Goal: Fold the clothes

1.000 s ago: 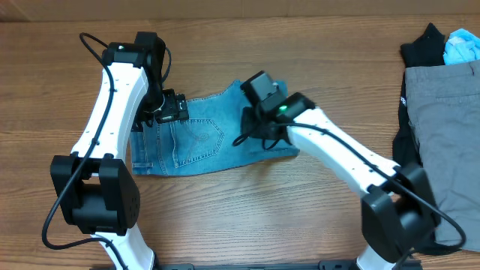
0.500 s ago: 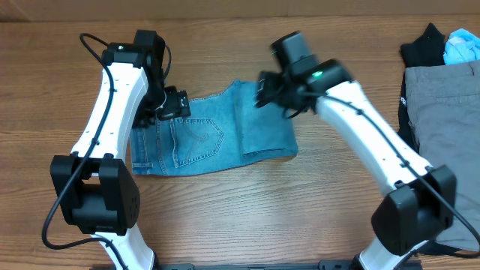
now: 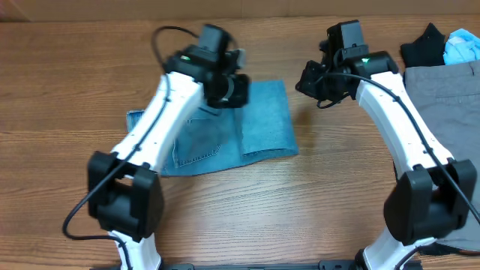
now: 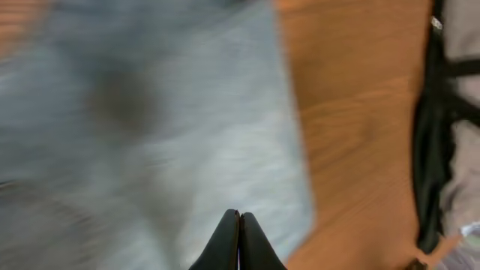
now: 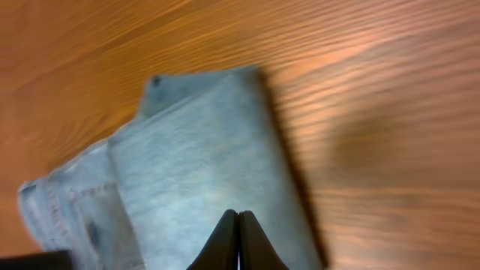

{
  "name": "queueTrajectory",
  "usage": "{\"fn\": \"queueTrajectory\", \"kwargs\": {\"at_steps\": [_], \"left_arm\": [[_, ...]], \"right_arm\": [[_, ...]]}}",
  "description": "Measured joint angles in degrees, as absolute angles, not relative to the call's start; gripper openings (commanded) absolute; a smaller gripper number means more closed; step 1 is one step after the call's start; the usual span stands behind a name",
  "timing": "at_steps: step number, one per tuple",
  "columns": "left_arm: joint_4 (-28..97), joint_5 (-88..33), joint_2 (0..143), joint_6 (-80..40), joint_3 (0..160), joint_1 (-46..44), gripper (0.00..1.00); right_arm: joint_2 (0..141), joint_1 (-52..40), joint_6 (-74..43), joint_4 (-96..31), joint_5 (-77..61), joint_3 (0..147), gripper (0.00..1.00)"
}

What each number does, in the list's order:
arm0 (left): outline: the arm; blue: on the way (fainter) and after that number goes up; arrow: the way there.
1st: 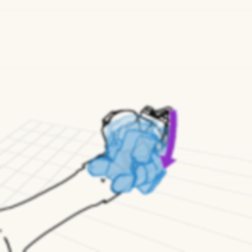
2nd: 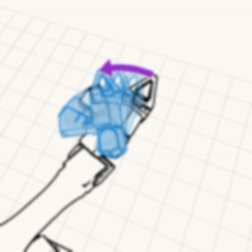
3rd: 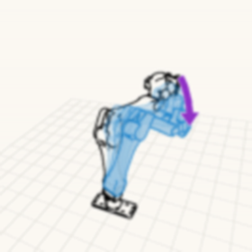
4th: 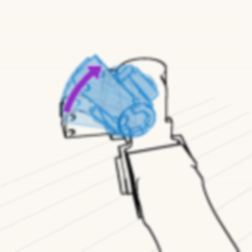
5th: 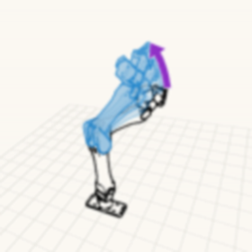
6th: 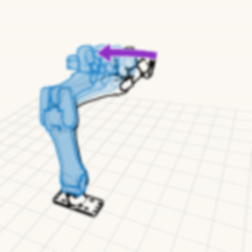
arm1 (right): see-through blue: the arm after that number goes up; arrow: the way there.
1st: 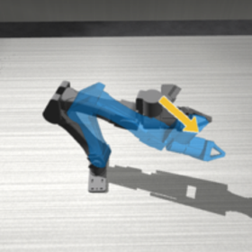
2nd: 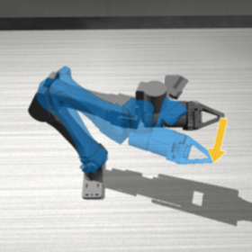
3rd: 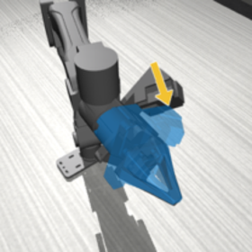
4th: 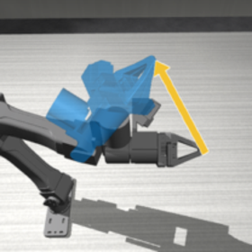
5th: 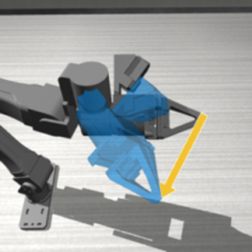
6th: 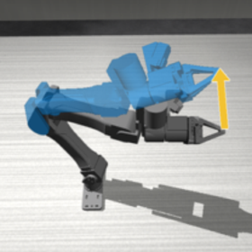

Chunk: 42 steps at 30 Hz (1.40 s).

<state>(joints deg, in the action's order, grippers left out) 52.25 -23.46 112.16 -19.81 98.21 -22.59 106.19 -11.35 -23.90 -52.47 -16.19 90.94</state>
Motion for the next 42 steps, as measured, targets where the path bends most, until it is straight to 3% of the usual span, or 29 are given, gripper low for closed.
{"fn": "queueTrajectory", "kwargs": {"at_steps": [14,29,36,42], "left_arm": [[50.2,-24.5,127.6,-23.6,98.1,-22.6,0.04],[60.1,-23.5,125.0,-20.9,98.0,-8.1,0.04],[63.0,-23.6,110.1,-19.7,98.1,-13.3,0.04],[63.9,-23.9,111.0,-19.7,98.4,-20.9,0.04]], "right_arm": [[121.4,-11.7,-21.4,-51.5,-31.0,89.4,0.04],[120.3,-11.7,-21.4,-55.1,-28.2,90.7,0.04],[111.6,-11.7,-19.5,-62.6,-27.2,91.7,0.08],[110.9,-12.1,-18.4,-58.9,-28.1,87.2,0.08]]}}
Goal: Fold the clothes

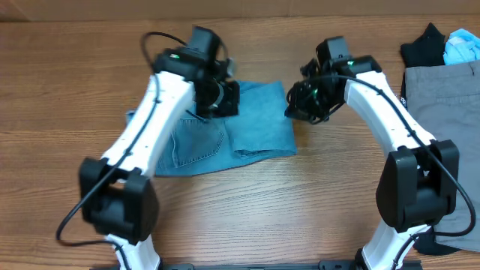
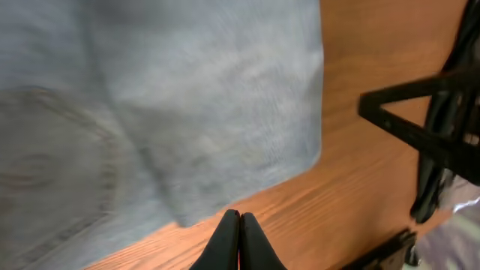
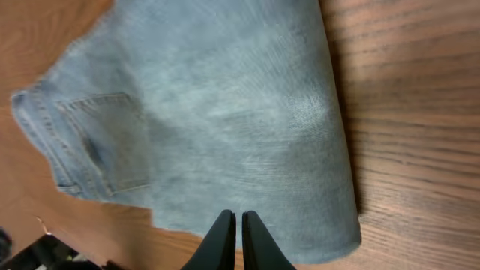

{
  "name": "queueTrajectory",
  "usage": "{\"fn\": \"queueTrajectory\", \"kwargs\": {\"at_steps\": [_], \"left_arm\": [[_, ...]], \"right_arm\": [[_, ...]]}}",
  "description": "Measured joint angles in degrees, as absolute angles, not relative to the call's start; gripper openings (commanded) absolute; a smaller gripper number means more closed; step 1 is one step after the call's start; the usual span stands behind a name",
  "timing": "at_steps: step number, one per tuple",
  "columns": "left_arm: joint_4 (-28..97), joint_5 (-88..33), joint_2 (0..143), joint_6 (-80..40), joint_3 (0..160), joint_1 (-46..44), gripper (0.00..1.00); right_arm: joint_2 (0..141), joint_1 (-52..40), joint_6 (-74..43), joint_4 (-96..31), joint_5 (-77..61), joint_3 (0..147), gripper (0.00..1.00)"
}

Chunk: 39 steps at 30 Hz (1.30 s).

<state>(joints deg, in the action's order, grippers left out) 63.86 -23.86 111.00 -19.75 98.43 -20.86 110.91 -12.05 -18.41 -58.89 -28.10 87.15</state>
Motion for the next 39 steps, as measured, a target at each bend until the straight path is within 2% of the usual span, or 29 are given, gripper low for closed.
{"fn": "queueTrajectory", "kwargs": {"at_steps": [3,11,13,16,26,31,39], "left_arm": [[63.8,-23.9,115.3,-19.8,98.1,-23.0,0.04],[65.7,-24.6,127.9,-19.7,97.6,-23.9,0.04],[67.7,-24.7,129.5,-19.4,97.5,-23.9,0.04],[70.9,-24.4,130.6,-19.1,97.5,-23.6,0.04],[73.6,-18.9,130.2,-18.9,97.6,-21.2,0.04],[64.8,-14.3,123.9,-19.0,97.5,-18.3,0.04],[48.3,-13.4,114.0,-21.1,98.9,-18.1,0.04]], "right_arm": [[111.0,-12.4,-18.4,-54.8,-29.1,82.4,0.08],[111.1,-12.4,-19.4,-41.9,-31.8,70.7,0.18],[111.1,-12.4,-19.5,-41.3,-32.0,69.6,0.17],[111.1,-12.3,-20.7,-42.3,-30.8,68.9,0.04],[110.7,-8.8,-25.9,-45.9,-23.6,70.1,0.04],[108.1,-7.2,-26.3,-44.8,-19.6,75.7,0.06],[104.8,-7.2,-25.8,-31.1,-21.1,82.7,0.07]]}}
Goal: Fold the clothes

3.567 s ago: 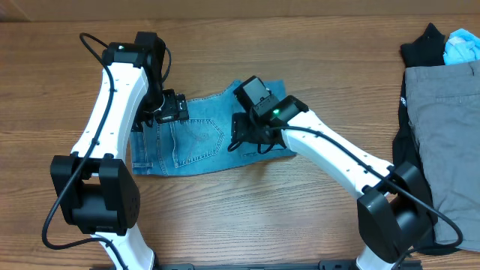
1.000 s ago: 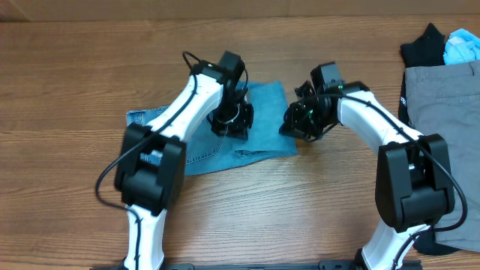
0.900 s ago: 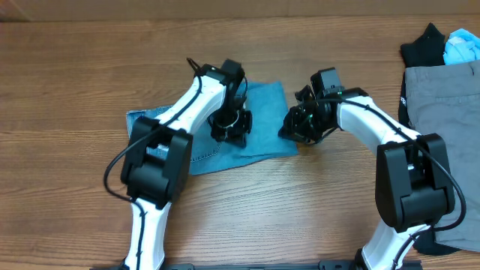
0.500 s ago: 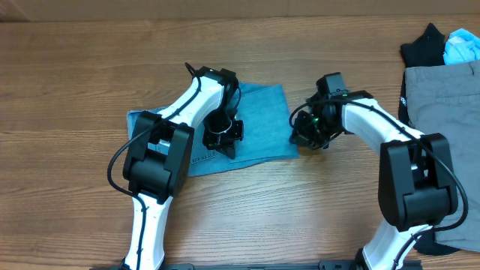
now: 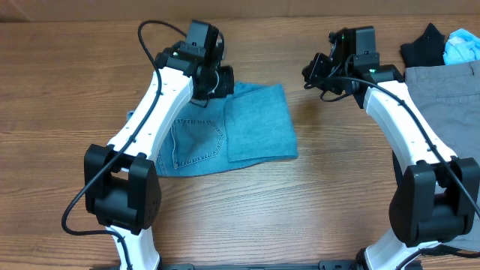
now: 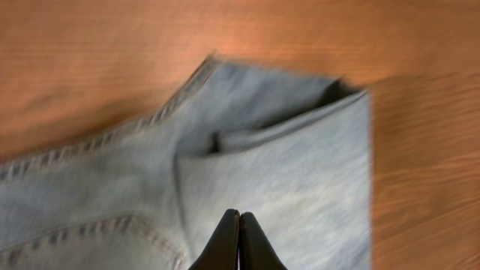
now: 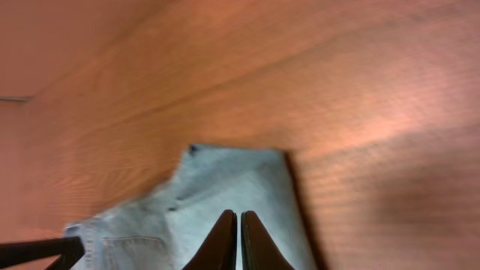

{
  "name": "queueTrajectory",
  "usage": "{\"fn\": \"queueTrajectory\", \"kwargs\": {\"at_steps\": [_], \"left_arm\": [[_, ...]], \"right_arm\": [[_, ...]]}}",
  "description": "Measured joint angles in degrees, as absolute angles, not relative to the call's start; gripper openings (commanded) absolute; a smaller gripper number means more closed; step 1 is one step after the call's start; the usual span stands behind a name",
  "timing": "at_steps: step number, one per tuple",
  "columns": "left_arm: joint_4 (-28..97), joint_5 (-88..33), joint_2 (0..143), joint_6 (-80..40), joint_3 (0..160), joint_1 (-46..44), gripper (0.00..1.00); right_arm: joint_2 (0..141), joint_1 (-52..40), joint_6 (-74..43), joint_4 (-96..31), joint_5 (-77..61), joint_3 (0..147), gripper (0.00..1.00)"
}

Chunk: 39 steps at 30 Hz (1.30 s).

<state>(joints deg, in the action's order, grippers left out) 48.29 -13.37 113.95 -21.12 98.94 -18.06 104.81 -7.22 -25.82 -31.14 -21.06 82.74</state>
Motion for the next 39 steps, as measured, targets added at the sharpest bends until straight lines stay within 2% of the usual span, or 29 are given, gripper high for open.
{"fn": "queueTrajectory", "kwargs": {"at_steps": [11,17,30,39], "left_arm": [[43.9,-16.8,128.0,-22.3,98.9,-18.2,0.04],[44.3,-17.8,130.2,-22.6,98.8,-17.6,0.04],[50.9,-19.4,130.2,-23.6,99.4,-10.2,0.04],[50.9,-19.5,130.2,-23.6,99.4,-9.4,0.04]], "right_arm": [[118.8,-7.6,-25.9,-23.6,-29.8,82.7,0.06],[124.2,-7.6,-26.2,-25.0,-30.7,82.7,0.04],[123.9,-7.1,-26.9,-34.6,-22.2,85.8,0.04],[114.3,-10.9,-23.8,-30.6,-29.1,91.4,0.04]]}}
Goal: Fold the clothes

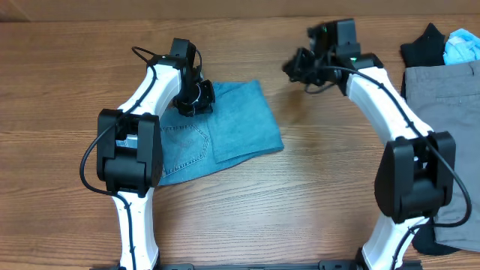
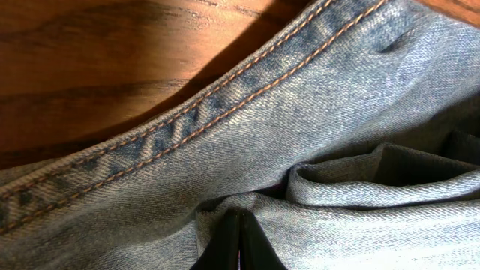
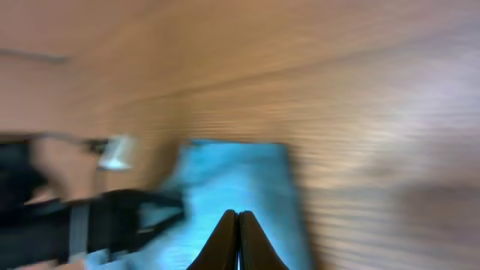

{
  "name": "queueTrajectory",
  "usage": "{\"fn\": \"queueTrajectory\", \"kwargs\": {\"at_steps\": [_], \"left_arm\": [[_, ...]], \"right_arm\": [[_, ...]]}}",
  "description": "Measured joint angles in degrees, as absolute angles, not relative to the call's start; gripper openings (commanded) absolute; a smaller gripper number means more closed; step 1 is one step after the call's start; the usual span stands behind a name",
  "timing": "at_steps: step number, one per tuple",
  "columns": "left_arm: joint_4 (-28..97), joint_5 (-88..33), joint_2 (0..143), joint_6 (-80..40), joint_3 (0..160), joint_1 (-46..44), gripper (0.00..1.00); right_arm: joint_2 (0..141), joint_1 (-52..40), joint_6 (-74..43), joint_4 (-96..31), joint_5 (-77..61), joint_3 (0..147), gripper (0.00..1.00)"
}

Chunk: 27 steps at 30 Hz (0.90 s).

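Folded blue jeans point(image 1: 232, 127) lie left of the table's centre, back pocket up on the left part. My left gripper point(image 1: 191, 97) is shut at the jeans' far left edge. In the left wrist view its tips point(image 2: 240, 219) press into a bunched fold of denim point(image 2: 337, 112) below the stitched hem. No cloth shows between the fingers. My right gripper point(image 1: 294, 67) is shut and hangs above bare wood beyond the jeans' far right corner. The right wrist view is blurred: its gripper point(image 3: 238, 219) is shut, with the jeans point(image 3: 240, 172) ahead.
A grey garment point(image 1: 450, 112) lies at the right edge of the table. A black garment point(image 1: 424, 45) and a light blue one point(image 1: 461, 45) are behind it. The left arm point(image 3: 112, 214) shows as a dark shape in the right wrist view.
The jeans lie further left and slightly turned. My left gripper went from above their far edge down into the cloth, further left. The right gripper shifted left, still shut.
First my left gripper was shut over the middle of the folded jeans, the right one shut off to their right. Then both were low at the jeans, the right by their right edge. Then both were at the far side; now the left presses the far edge.
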<state>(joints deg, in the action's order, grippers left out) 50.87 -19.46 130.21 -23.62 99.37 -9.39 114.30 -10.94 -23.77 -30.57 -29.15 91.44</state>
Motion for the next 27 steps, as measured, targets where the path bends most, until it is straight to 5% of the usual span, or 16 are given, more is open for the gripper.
{"fn": "queueTrajectory", "kwargs": {"at_steps": [11,27], "left_arm": [[51.0,-19.3,130.2,-23.4,99.4,-9.5,0.04],[55.4,-17.7,130.1,-20.4,100.6,-9.5,0.04]], "right_arm": [[126.1,-20.6,-25.1,-24.6,-33.4,91.7,0.04],[131.5,-12.6,-24.3,-30.6,-35.4,94.5,0.04]]}}
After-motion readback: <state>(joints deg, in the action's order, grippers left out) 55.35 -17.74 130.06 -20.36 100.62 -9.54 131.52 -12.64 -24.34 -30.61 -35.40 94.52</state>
